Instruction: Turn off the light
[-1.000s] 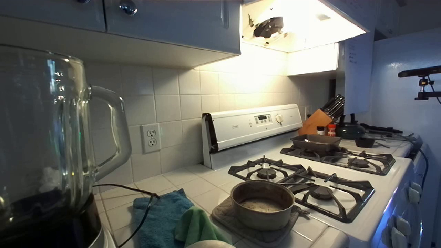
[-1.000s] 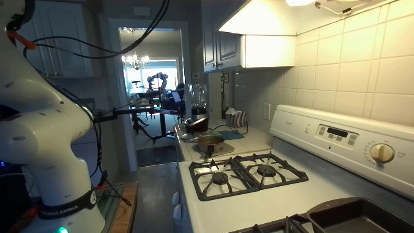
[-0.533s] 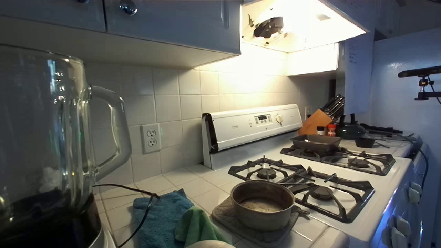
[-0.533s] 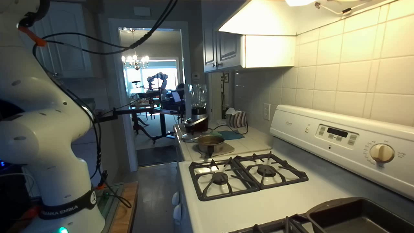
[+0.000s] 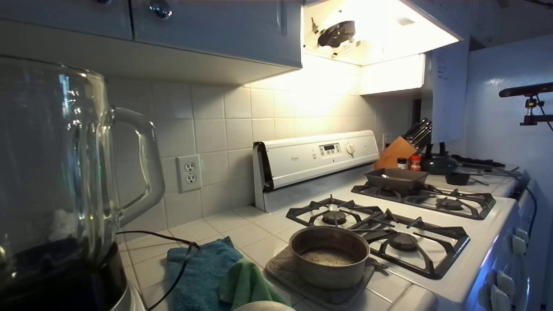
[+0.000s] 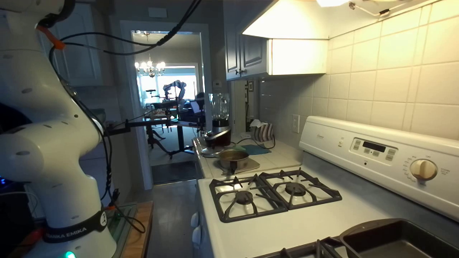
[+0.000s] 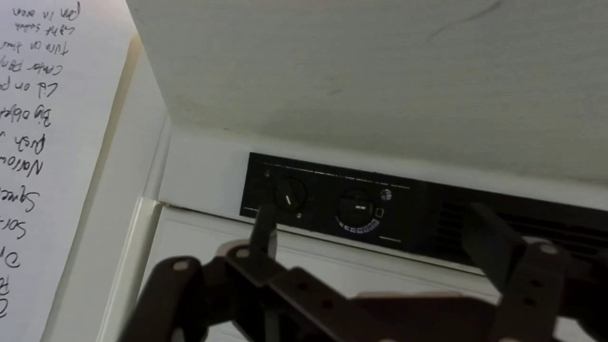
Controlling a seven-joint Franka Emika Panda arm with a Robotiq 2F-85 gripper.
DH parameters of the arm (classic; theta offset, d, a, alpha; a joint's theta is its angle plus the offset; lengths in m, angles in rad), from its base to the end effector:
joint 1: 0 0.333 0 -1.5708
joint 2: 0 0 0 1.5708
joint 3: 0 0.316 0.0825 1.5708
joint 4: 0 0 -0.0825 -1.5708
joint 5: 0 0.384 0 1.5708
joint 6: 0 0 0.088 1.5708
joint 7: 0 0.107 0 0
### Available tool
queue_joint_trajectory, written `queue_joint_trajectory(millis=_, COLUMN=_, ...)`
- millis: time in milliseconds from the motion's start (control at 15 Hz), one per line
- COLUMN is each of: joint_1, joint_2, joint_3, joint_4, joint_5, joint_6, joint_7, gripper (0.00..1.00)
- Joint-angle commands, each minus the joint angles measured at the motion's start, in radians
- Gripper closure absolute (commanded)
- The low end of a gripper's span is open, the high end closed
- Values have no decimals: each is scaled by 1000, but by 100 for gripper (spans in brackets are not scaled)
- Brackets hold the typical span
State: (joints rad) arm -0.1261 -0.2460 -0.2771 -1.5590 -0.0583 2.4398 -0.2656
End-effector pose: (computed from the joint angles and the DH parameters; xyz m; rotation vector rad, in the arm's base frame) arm 0.4409 -0.2226 0.8651 2.4006 -0.1808 1.4238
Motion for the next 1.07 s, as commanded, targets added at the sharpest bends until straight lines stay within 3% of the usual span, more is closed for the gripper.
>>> queue_joint_trajectory(millis=0, joint_1=7, joint_2=86, joint_3=-33, joint_4=144, joint_5=99, joint_6=-94, joint_7=-69, gripper=0)
queue_joint_trajectory(millis=667, joint_1=-68, joint_2=258, joint_3=-47, joint_4=376, joint_5=154, joint_6=-217, joint_7=-116, gripper=0)
queue_joint_trajectory(millis=1000, joint_1=-119, joint_2=329, joint_3=-35, joint_4=472, joint_5=241, joint_6=-270, joint_7=-153, gripper=0)
